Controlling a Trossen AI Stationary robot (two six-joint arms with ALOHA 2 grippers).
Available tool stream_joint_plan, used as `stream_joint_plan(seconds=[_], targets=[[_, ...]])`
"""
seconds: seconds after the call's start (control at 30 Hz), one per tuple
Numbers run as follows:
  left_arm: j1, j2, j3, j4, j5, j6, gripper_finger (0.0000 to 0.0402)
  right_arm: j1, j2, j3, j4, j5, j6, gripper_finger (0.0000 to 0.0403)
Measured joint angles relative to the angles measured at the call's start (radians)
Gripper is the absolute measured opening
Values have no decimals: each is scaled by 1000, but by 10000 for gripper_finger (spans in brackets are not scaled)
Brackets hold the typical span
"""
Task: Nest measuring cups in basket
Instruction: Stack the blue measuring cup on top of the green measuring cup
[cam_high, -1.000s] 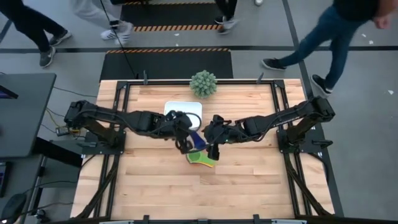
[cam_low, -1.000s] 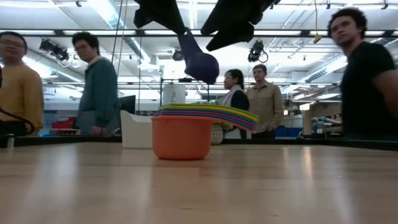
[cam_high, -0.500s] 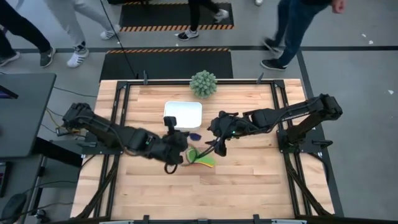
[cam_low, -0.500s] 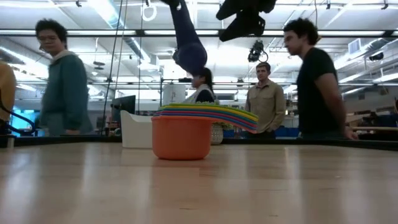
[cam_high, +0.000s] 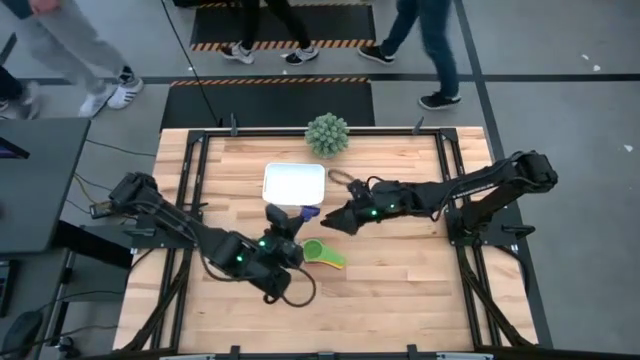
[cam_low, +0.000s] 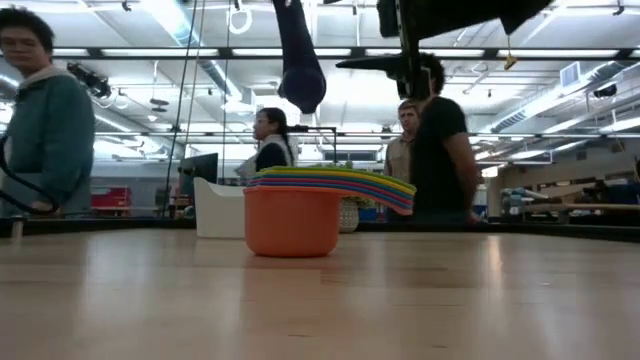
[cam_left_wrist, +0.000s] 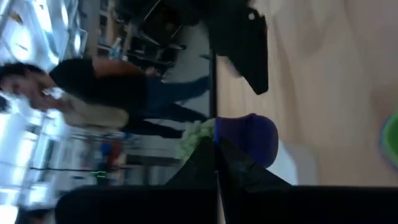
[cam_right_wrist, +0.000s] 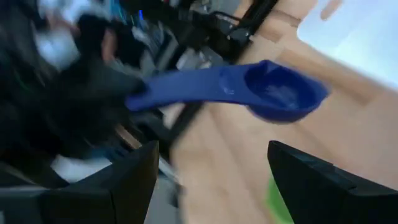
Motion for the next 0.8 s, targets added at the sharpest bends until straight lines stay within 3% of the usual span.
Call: stream_joint_plan(seconds=[0.23,0.4,0.57,0.8], targets=[[2,111,-1,7,-52,187,7,-5,1,-151,300,72,424,307],[3,160,-1,75,-78,189,6,-5,2,-235,398,116,575,307],[10,163,-1,148,-62,143,6,6,2,-248,378,93,472,307],[15,161,-1,147,-44,111,6,7,2,-196,312,60,48,307]])
